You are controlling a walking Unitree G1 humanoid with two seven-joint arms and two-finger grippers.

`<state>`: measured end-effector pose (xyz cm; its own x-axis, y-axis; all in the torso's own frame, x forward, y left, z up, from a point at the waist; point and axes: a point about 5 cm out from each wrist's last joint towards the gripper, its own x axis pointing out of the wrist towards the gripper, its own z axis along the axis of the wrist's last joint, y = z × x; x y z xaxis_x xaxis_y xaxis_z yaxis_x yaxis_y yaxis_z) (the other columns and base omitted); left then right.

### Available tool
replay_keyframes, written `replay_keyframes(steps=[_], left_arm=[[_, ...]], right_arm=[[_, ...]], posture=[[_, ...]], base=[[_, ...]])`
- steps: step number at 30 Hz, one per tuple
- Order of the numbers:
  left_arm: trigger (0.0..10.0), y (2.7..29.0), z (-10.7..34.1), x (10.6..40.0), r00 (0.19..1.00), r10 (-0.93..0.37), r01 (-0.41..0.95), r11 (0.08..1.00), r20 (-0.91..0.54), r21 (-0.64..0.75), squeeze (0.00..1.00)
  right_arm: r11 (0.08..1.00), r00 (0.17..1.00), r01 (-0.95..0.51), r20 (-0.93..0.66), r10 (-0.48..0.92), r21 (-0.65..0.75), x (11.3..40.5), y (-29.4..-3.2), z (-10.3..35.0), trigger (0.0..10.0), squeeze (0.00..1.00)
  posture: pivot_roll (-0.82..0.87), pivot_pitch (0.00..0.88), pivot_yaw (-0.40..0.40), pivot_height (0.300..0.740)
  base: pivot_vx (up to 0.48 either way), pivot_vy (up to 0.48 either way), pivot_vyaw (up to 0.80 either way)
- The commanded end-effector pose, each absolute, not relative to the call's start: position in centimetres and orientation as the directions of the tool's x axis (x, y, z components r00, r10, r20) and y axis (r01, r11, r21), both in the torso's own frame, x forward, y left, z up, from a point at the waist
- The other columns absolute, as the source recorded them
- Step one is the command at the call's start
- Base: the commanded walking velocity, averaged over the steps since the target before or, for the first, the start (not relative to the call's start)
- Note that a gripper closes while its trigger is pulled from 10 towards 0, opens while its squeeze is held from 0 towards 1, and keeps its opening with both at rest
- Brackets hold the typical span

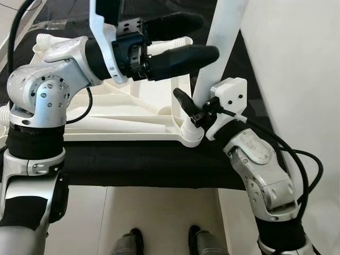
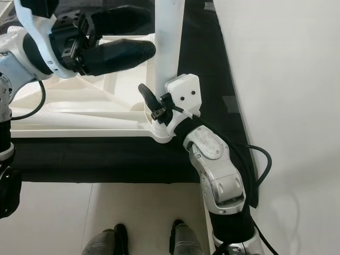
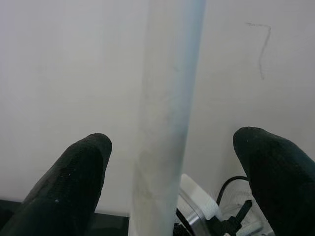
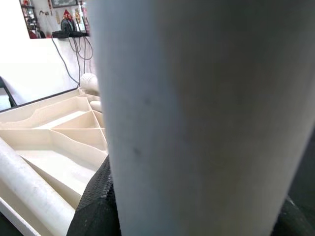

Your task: Building children table

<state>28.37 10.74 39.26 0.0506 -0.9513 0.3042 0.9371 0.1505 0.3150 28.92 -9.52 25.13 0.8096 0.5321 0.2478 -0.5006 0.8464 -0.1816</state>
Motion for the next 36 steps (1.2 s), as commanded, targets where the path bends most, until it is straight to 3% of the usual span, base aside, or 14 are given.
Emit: replay_keyframes(steps=[1, 4, 5, 8, 10, 14, 15, 16, 17, 18, 21, 25, 30, 36], left_arm=[[10.0, 11.2, 39.8, 28.3, 0.111, -0.945, 0.903, 0.225, 0.306, 0.366, 0.00], [10.0, 11.4, 40.0, 28.7, 0.158, -0.935, 0.880, 0.279, 0.318, 0.384, 0.00], [10.0, 11.4, 40.3, 29.5, 0.219, -0.914, 0.856, 0.348, 0.341, 0.383, 0.00], [10.0, 11.1, 40.6, 30.8, 0.286, -0.882, 0.837, 0.421, 0.375, 0.350, 0.00], [10.0, 11.0, 40.6, 31.2, 0.296, -0.875, 0.837, 0.431, 0.383, 0.338, 0.00], [10.0, 9.2, 40.1, 31.7, 0.252, -0.891, 0.871, 0.379, 0.376, 0.313, 0.00], [10.0, 8.3, 39.7, 31.3, 0.192, -0.913, 0.893, 0.315, 0.361, 0.321, 0.00], [10.0, 8.3, 39.7, 31.3, 0.192, -0.913, 0.893, 0.315, 0.361, 0.321, 0.00], [10.0, 7.1, 39.2, 30.3, 0.079, -0.941, 0.922, 0.194, 0.328, 0.335, 0.00], [10.0, 6.9, 38.9, 29.9, 0.037, -0.949, 0.928, 0.149, 0.312, 0.342, 0.00], [10.0, 7.1, 38.7, 29.6, 0.007, -0.957, 0.926, 0.115, 0.289, 0.359, 0.00], [10.0, 8.2, 38.8, 29.9, 0.022, -0.960, 0.914, 0.133, 0.281, 0.383, 0.00], [10.0, 11.5, 39.8, 30.5, 0.117, -0.932, 0.884, 0.255, 0.344, 0.391, 0.00], [10.0, 14.4, 40.3, 28.7, 0.084, -0.910, 0.888, 0.253, 0.407, 0.384, 0.00]], right_arm=[[0.816, 0.817, -0.561, 0.065, 0.573, -0.139, 29.3, -8.8, 21.3, 10.0, 0.00], [0.805, 0.807, -0.574, 0.065, 0.587, -0.153, 29.3, -8.6, 21.3, 10.0, 0.00], [0.792, 0.795, -0.588, 0.064, 0.603, -0.163, 29.2, -8.3, 21.4, 10.0, 0.00], [0.777, 0.781, -0.604, 0.060, 0.621, -0.176, 29.1, -7.9, 21.5, 10.0, 0.00], [0.774, 0.779, -0.608, 0.059, 0.625, -0.178, 29.1, -7.8, 21.5, 10.0, 0.00], [0.766, 0.772, -0.615, 0.055, 0.633, -0.186, 29.1, -7.7, 21.7, 10.0, 0.00], [0.764, 0.770, -0.618, 0.051, 0.636, -0.188, 29.1, -7.6, 21.7, 10.0, 0.00], [0.764, 0.770, -0.618, 0.051, 0.636, -0.188, 29.1, -7.6, 21.7, 10.0, 0.00], [0.761, 0.769, -0.620, 0.046, 0.638, -0.192, 29.1, -7.4, 21.7, 10.0, 0.00], [0.761, 0.769, -0.620, 0.045, 0.638, -0.192, 29.2, -7.4, 21.7, 10.0, 0.00], [0.762, 0.770, -0.619, 0.044, 0.636, -0.192, 29.3, -7.4, 21.7, 10.0, 0.00], [0.769, 0.777, -0.613, 0.040, 0.629, -0.183, 29.4, -7.5, 21.7, 10.0, 0.00], [0.798, 0.798, -0.592, 0.060, 0.600, -0.110, 29.8, -7.9, 21.9, 10.0, 0.00], [0.821, 0.817, -0.570, 0.135, 0.560, 0.046, 30.5, -9.1, 23.4, 10.0, 0.00]], posture=[[0.01, 0.255, 0.032, 0.740], [0.01, 0.254, 0.029, 0.740], [0.01, 0.253, 0.026, 0.740], [0.01, 0.252, 0.026, 0.740], [0.01, 0.252, 0.026, 0.740], [0.00, 0.253, 0.026, 0.740], [0.00, 0.253, 0.026, 0.740], [0.00, 0.253, 0.026, 0.740], [0.00, 0.256, 0.028, 0.740], [0.00, 0.256, 0.029, 0.740], [0.00, 0.256, 0.029, 0.740], [0.00, 0.260, 0.030, 0.740], [0.00, 0.261, 0.026, 0.740], [0.00, 0.262, 0.024, 0.740]], base=[[0.000, 0.000, 0.00], [0.000, 0.000, 0.00], [0.000, 0.000, 0.00], [0.000, 0.000, 0.00], [0.000, 0.000, 0.00], [0.000, 0.000, 0.00], [0.000, 0.000, 0.00], [0.000, 0.000, 0.00], [0.000, 0.000, 0.00], [0.000, 0.000, 0.00], [0.000, 0.000, 0.00], [0.000, 0.000, 0.00], [0.000, 0.000, 0.00], [0.000, 0.000, 0.00]])
